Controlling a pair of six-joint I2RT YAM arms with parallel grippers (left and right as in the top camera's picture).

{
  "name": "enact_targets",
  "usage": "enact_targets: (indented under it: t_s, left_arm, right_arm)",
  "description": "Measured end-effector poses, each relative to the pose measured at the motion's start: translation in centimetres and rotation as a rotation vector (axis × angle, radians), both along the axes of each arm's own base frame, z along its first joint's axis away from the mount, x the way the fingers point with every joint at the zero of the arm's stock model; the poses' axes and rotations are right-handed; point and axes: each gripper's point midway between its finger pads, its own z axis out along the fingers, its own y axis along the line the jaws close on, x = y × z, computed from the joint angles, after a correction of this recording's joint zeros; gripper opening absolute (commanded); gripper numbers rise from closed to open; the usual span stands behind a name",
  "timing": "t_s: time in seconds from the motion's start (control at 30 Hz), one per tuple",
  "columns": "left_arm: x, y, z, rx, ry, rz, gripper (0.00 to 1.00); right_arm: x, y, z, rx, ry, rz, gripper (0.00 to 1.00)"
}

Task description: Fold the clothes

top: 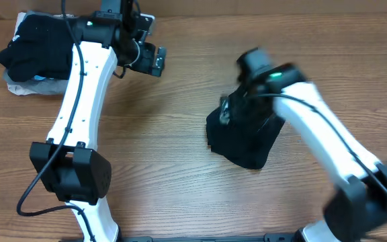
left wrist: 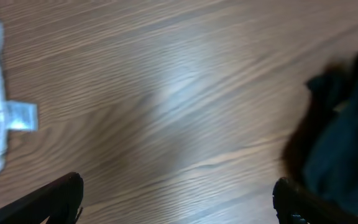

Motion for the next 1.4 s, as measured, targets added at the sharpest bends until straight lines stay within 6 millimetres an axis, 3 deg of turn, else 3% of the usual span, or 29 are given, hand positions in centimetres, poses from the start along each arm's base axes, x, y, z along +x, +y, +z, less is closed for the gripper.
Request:
enact_targets:
  t_s: [0.07, 0.17, 0.2, 0.27, 0.33, 0.53, 0.67, 0.9, 1.17, 1.2, 1.27, 1.3, 1.37, 1.4]
  left_arm:
    - [-0.5, -2.0, 0.2, -0.036, -0.001, -0.073, 1.00]
    - [-1.3, -5.0, 0.0, -0.067, -0.001, -0.201, 1.00]
    - [-1.7, -6.3, -0.4, -0.072, 0.005, -0.254, 1.00]
    - [-2.5, -9.0, -1.7, -0.080, 0.026, -0.352, 1.00]
    - [-3.3, -12.7, -4.4, -0.089, 0.061, -0.471, 1.00]
    - [-5.3, -18.6, -11.9, -0.137, 0.184, -0.625, 1.00]
    - [-6.4, -20.0, -14.5, -0.216, 0.261, -0.657, 1.00]
    - [-8.4, -21.5, -14.6, -0.349, 0.348, -0.681, 1.00]
    - [-11.1, -23.2, -17.0, -0.366, 0.458, -0.695, 1.00]
    - [-11.3, -23.6, -17.1, -0.357, 0.459, -0.694, 0.98]
    - [-11.7, -24.9, -17.3, -0.325, 0.455, -0.681, 0.78]
    - [-11.7, -25.4, -17.5, -0.301, 0.442, -0.669, 0.66]
    - [-11.9, -26.7, -18.0, -0.262, 0.420, -0.645, 0.29]
    - [-12.1, -27.1, -18.1, -0.253, 0.419, -0.643, 0.22]
  right_arm:
    - [1.9, -2.3, 5.8, 0.065, -0.164, -0.083, 1.00]
    - [2.5, -6.9, 9.9, 0.089, -0.278, -0.210, 1.00]
    - [2.4, -8.2, 10.3, 0.085, -0.287, -0.244, 1.00]
    - [2.0, -10.4, 10.5, 0.068, -0.279, -0.302, 1.00]
    - [1.5, -11.3, 10.0, 0.054, -0.247, -0.321, 1.00]
    - [1.0, -11.4, 9.6, 0.040, -0.225, -0.296, 1.00]
    - [1.0, -11.4, 9.6, 0.037, -0.228, -0.288, 1.00]
    - [1.0, -11.5, 9.6, 0.029, -0.229, -0.287, 1.00]
    - [1.0, -11.8, 9.5, 0.009, -0.233, -0.278, 1.00]
    - [0.9, -11.8, 9.4, 0.008, -0.230, -0.275, 1.00]
    - [0.6, -11.9, 9.3, -0.004, -0.219, -0.273, 1.00]
    - [0.5, -12.1, 9.2, -0.013, -0.213, -0.274, 1.00]
    - [0.0, -12.4, 9.0, -0.034, -0.197, -0.278, 1.00]
    - [-0.1, -12.5, 8.9, -0.041, -0.193, -0.280, 1.00]
